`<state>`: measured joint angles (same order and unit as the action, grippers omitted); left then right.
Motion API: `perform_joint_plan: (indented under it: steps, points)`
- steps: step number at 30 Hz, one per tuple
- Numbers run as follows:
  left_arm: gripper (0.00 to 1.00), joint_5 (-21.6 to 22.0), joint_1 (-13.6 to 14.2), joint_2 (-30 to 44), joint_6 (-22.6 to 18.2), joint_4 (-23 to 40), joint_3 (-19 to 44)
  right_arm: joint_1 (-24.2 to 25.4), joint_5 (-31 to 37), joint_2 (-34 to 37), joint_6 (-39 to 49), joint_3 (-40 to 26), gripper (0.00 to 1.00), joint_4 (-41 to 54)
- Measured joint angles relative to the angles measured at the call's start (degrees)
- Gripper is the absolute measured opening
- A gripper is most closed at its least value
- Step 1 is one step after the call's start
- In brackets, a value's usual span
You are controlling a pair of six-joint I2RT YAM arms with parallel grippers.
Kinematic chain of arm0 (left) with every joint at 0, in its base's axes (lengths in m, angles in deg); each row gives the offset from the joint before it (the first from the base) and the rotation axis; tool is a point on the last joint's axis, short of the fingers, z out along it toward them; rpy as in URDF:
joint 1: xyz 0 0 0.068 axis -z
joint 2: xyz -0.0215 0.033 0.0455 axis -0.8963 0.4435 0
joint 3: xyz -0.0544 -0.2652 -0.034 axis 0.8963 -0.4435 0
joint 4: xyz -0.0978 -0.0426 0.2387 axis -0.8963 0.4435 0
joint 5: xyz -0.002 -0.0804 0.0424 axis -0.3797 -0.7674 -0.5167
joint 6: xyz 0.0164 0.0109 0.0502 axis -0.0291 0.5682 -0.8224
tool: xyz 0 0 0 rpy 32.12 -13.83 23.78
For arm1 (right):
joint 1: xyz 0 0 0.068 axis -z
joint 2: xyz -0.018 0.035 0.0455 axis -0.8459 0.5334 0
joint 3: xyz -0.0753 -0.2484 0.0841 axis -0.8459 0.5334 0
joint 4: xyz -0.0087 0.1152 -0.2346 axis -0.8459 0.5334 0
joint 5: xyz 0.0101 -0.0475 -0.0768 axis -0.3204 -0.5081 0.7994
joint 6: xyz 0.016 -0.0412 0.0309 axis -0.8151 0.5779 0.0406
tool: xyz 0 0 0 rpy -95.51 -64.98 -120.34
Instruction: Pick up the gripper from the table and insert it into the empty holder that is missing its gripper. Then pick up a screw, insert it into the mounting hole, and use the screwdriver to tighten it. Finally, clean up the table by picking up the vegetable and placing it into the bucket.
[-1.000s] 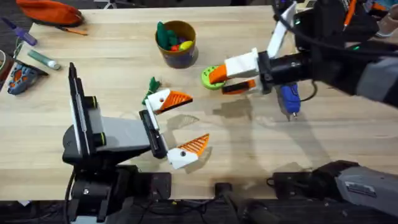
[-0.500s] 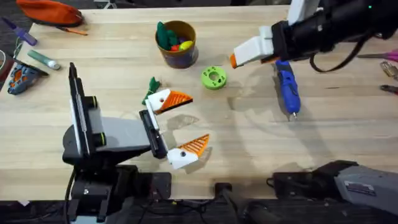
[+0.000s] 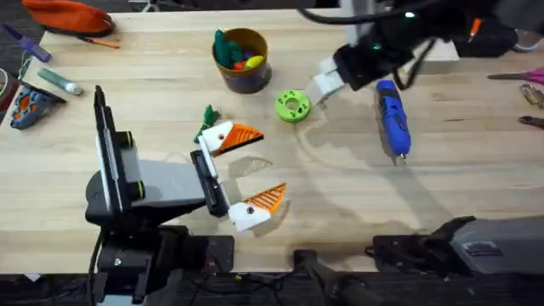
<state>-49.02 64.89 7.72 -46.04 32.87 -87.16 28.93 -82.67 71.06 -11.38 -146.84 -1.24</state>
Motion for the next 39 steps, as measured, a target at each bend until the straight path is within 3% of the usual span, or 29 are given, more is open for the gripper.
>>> perform_joint_plan:
  steps: [8,20,39]
  points:
    - [0.985,0.00,0.00,0.00,0.00,0.00,0.00,-3.42,2.99,10.24,0.81,-5.18,0.929,0.94]
    - [0.985,0.00,0.00,-0.02,0.00,0.00,0.00,-5.41,3.20,15.83,0.70,-5.18,0.829,-1.16]
    - [0.985,0.00,0.00,0.00,0.00,0.00,0.00,-7.15,3.20,22.65,-0.75,-5.22,0.502,-6.94]
